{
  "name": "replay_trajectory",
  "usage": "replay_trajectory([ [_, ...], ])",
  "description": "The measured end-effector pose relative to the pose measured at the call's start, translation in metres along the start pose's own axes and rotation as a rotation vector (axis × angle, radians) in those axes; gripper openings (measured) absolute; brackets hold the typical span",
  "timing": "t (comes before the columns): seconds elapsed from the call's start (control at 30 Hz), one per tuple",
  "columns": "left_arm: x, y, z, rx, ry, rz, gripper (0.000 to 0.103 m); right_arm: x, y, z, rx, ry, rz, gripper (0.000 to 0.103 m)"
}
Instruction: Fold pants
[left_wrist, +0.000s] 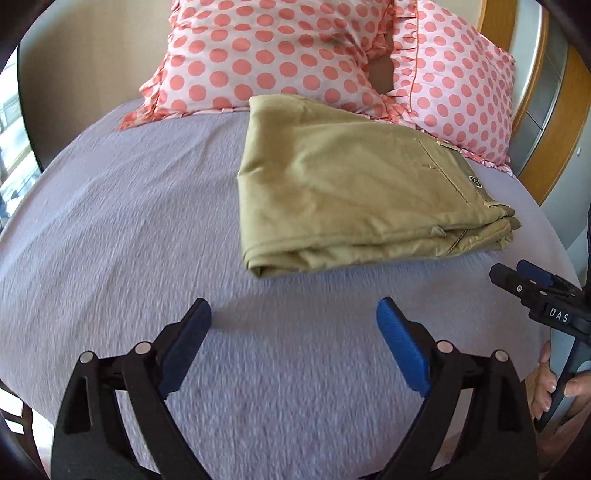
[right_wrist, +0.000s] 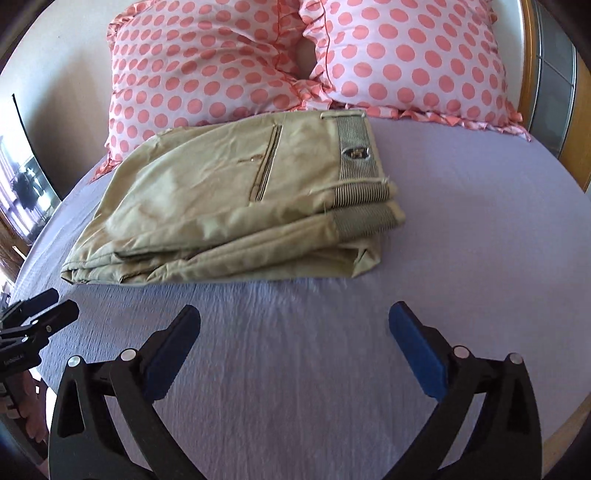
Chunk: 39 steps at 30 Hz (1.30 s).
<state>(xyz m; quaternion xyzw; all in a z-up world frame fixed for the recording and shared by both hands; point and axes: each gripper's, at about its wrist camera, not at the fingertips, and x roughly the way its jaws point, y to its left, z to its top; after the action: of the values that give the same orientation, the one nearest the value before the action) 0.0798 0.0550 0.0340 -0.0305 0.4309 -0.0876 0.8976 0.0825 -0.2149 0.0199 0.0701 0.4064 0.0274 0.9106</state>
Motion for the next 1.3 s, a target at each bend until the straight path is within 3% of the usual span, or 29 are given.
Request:
replay_trajectory([
  [0.07, -0.004, -0.002, -0.006, -0.022, -0.010, 0.026, 0.092, -0.003, 0.008, -0.004, -0.020, -0.011, -0.023, 0.102],
  [0.2, -0.003, -0.014, -0.007, -0.030, -0.015, 0.006, 0.095, -0.003, 0.022, -0.007, -0.047, -0.012, -0.030, 0.102],
  [0.4, 0.008, -0.036, -0.016, 0.079, -0.035, 0.135, 0.101, -0.001, 0.030, -0.017, -0.062, -0.041, -0.100, 0.102],
  [0.7, 0.005, -0.033, -0.023, 0.071, -0.101, 0.131, 0.101, -0.005, 0.031, -0.026, -0.056, -0.112, -0.110, 0.102],
  [1.3, 0.005, -0.035, -0.024, 0.069, -0.106, 0.134, 0.101, -0.005, 0.030, -0.026, -0.056, -0.117, -0.108, 0.102],
])
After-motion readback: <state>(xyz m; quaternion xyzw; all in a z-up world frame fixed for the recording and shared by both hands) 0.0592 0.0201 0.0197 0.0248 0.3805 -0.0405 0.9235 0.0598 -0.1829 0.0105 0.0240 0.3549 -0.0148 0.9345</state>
